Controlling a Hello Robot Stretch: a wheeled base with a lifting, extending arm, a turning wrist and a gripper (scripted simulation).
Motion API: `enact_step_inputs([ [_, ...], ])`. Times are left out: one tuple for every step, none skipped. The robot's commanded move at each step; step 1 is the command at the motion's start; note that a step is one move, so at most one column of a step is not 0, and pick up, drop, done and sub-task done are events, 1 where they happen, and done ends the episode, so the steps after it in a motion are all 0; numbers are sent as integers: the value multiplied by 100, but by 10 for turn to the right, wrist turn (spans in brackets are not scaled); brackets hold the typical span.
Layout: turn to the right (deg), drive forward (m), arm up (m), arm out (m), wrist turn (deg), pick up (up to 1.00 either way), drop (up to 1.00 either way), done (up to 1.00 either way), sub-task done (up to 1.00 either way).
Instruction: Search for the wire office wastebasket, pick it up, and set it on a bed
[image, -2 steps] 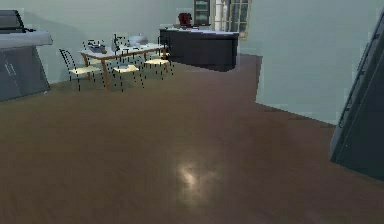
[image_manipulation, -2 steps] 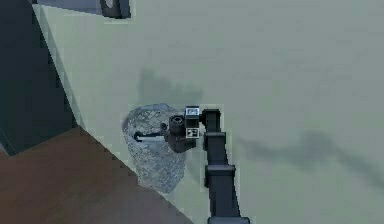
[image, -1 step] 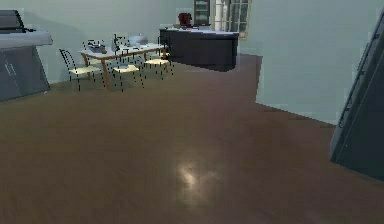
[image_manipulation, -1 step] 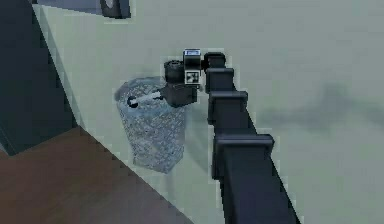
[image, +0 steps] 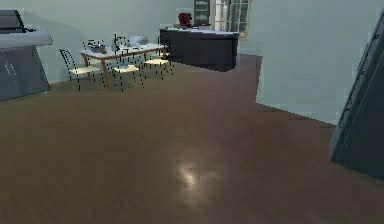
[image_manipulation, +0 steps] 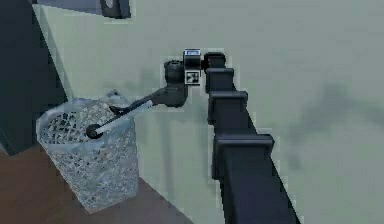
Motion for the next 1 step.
enact_step_inputs([
  [0, 0, 0, 0, -450, 0, 0, 0, 0],
])
